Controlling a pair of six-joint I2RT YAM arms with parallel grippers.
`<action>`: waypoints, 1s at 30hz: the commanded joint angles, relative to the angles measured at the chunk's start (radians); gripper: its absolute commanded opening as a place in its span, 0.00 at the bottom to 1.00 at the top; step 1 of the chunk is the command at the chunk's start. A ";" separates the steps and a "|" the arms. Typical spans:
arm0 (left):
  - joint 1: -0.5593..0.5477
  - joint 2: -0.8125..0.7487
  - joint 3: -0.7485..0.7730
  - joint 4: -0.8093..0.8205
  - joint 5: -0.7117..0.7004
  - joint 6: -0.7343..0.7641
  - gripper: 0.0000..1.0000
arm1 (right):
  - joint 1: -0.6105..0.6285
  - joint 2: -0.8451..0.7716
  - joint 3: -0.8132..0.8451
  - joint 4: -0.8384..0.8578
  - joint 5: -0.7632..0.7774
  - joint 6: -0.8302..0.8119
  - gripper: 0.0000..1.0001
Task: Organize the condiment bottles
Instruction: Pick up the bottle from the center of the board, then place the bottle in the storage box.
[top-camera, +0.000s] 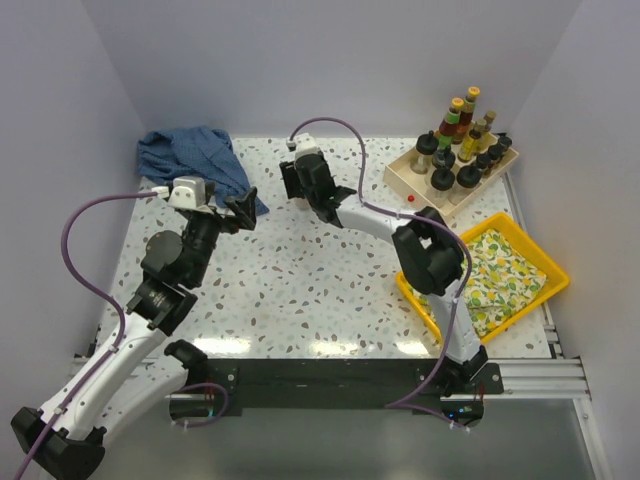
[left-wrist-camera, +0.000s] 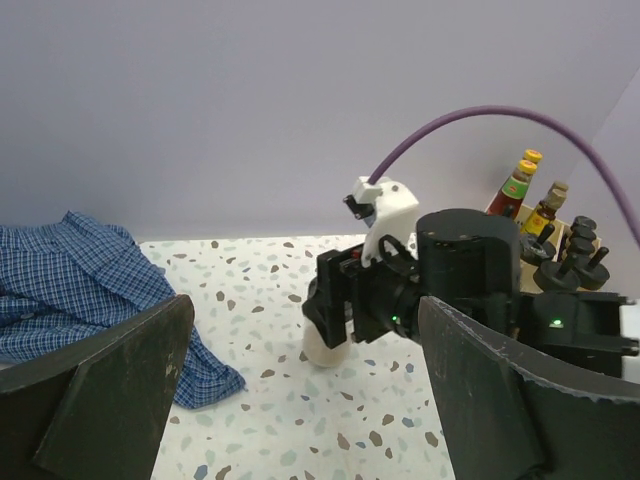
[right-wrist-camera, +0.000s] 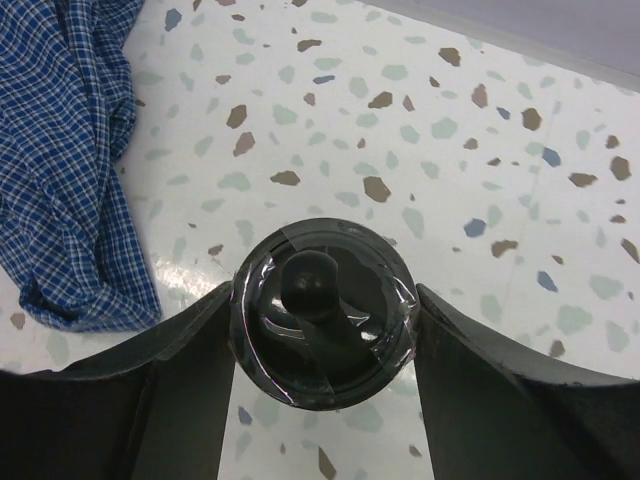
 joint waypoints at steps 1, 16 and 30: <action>0.005 0.003 -0.005 0.043 -0.004 0.017 1.00 | -0.012 -0.204 -0.084 0.121 0.095 -0.015 0.15; 0.005 0.010 -0.005 0.046 0.002 0.017 1.00 | -0.201 -0.509 -0.276 0.047 0.323 0.017 0.00; 0.005 0.007 -0.003 0.043 0.009 0.017 1.00 | -0.368 -0.514 -0.324 0.049 0.391 0.057 0.00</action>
